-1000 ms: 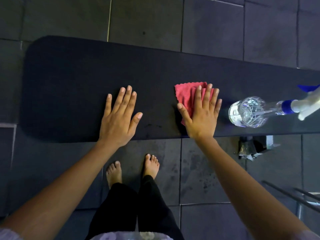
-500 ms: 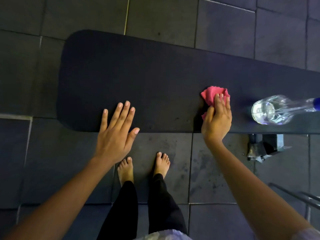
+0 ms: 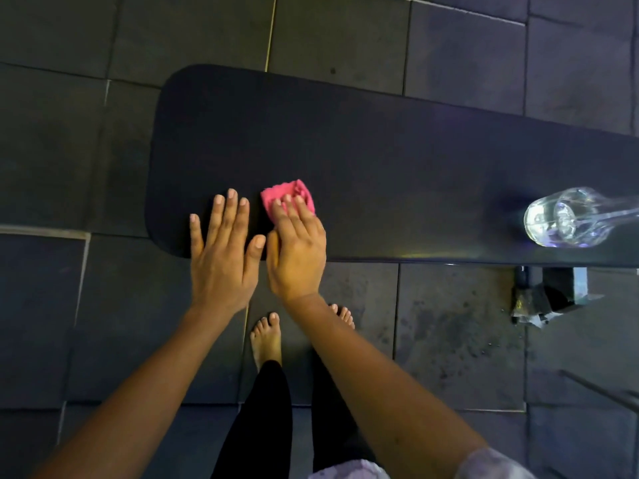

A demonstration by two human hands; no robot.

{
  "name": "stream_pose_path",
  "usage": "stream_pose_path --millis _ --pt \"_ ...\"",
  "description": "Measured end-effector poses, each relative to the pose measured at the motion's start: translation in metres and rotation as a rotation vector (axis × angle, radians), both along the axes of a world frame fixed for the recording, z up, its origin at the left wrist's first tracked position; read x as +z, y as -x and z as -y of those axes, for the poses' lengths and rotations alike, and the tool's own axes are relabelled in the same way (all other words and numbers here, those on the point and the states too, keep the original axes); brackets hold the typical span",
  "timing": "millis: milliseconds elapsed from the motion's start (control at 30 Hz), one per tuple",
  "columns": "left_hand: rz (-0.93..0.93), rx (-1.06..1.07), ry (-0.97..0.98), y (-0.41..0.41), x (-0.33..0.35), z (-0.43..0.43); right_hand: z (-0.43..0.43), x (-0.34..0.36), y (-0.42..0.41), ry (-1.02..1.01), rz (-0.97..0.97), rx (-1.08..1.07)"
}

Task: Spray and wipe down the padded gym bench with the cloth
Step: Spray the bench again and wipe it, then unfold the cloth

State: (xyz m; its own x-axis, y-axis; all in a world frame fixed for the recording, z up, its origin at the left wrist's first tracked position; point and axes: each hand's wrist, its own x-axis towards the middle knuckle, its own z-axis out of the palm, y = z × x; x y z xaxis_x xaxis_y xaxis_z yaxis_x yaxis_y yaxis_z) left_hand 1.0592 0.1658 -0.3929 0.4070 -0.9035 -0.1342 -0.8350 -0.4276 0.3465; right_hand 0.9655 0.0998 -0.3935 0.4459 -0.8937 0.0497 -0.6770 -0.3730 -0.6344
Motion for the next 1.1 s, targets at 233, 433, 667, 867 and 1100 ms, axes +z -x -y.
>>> stream_pose_path --millis 233,433,667,867,1100 --pt "-0.005 -0.013 0.035 -0.018 0.002 0.001 0.055 0.017 0.050 -0.029 0.300 -0.285" --pt "-0.036 0.013 0.064 -0.021 -0.003 0.004 0.094 0.005 0.072 -0.070 -0.076 -0.391" --pt "-0.131 0.128 0.156 -0.040 -0.009 -0.009 0.044 0.003 0.027 -0.043 -0.142 -0.083" --pt "-0.253 0.271 0.238 -0.063 -0.018 -0.034 -0.015 0.007 -0.032 0.023 -0.125 0.144" --pt "-0.367 0.299 0.345 -0.076 -0.014 -0.042 -0.029 0.008 -0.055 -0.116 -0.030 0.434"
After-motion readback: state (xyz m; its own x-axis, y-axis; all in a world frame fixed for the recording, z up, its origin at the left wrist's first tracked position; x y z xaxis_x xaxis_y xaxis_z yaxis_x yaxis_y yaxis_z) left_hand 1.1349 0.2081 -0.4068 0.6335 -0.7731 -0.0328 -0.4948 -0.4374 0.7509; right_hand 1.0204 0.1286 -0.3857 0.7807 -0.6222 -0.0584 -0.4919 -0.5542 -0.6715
